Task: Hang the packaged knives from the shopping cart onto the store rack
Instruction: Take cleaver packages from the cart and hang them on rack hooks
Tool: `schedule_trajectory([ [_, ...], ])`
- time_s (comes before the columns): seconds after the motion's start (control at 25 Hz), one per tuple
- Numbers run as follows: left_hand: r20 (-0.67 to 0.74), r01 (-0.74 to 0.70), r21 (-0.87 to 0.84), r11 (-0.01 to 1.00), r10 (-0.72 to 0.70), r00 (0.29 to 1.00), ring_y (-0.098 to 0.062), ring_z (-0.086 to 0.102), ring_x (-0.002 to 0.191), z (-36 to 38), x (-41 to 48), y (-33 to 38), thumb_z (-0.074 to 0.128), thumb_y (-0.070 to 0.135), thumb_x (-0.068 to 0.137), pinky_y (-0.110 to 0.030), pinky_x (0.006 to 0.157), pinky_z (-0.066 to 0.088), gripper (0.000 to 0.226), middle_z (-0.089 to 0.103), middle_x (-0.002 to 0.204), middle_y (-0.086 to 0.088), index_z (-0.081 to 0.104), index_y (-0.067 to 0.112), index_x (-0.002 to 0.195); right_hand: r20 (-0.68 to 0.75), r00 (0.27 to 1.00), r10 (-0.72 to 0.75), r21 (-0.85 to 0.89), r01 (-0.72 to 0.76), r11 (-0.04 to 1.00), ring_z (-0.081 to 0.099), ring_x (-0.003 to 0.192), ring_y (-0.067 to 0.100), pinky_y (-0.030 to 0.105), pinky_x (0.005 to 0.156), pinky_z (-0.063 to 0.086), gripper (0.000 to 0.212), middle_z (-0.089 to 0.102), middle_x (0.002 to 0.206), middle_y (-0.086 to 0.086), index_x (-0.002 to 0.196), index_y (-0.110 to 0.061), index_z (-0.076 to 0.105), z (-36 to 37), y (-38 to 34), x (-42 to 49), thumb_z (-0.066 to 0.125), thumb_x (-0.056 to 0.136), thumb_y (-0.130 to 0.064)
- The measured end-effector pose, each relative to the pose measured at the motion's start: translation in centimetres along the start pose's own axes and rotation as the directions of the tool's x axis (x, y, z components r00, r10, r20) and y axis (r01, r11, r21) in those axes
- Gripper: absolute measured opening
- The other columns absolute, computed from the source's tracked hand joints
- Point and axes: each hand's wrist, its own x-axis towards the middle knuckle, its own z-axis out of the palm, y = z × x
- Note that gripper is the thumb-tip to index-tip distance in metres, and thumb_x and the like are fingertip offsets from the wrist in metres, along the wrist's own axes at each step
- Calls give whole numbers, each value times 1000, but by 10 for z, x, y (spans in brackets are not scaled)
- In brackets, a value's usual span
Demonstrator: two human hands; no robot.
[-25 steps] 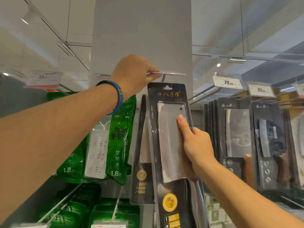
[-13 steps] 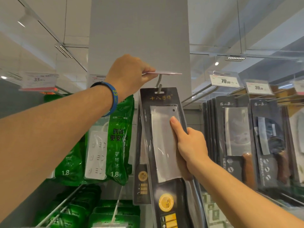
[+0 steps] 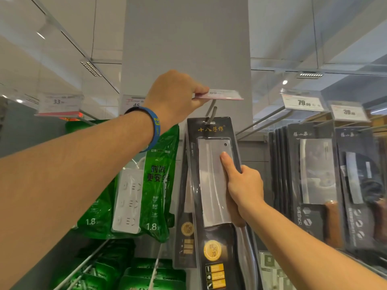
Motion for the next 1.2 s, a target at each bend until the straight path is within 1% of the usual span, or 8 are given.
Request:
schedule_trajectory([
  [0.28,-113,-49,22,999,51,992,-29,69,102,14,-17,4,63,24,94,-43,83,58,38,67,128,-3,64,18,132,108,981,164,-132,-149,980,63,86,26,46,85,55,75,68,95,7,89,-14,63,28,14,34,48,81,-87],
  [0.44,-141,-2,-13,1000,0,990,-29,66,112,22,-23,9,62,21,95,-45,88,57,40,61,137,-2,62,17,135,150,967,206,-222,-170,960,63,108,32,48,97,52,89,66,123,10,127,-11,63,30,18,44,44,83,-87],
  [0.6,-130,31,-24,999,-33,991,-27,63,118,24,-23,12,60,23,96,-44,92,55,42,57,142,0,58,19,138,180,958,223,-290,-165,943,60,83,20,35,72,49,89,63,99,5,132,-9,60,30,10,40,40,88,-84],
  [0.72,-111,51,-41,998,-56,992,-28,61,119,21,-24,15,57,24,97,-45,92,55,44,54,145,0,56,19,140,218,946,240,-375,-146,916,61,102,27,35,78,44,94,64,126,13,140,-5,54,31,4,33,33,91,-82],
  [0.92,15,140,-105,985,-139,990,-28,49,126,31,-43,24,55,33,96,-43,93,51,68,23,164,3,26,21,156,301,907,295,-361,-178,916,64,105,30,46,100,52,95,66,121,13,129,-8,61,20,0,20,26,89,-86],
  [1.0,16,166,-172,971,-166,986,-27,48,129,36,-55,28,57,36,95,-41,93,52,74,16,165,4,20,23,157,287,904,316,-387,-193,902,64,96,27,47,97,54,92,67,108,10,115,-10,66,12,3,15,25,88,-87],
  [1.08,-34,183,-321,929,-204,978,-24,50,130,36,-67,33,59,36,94,-37,94,50,73,22,164,5,23,25,156,241,915,323,-399,-210,893,64,90,25,43,89,56,85,67,100,8,101,-12,65,4,7,10,27,88,-87],
  [1.2,-66,194,-527,827,-268,961,-10,61,112,35,-96,43,60,37,91,-25,86,49,68,44,149,12,31,30,152,163,937,310,-251,-264,931,69,95,33,47,90,57,74,72,99,11,93,-7,65,-8,13,-1,36,94,-75],
])
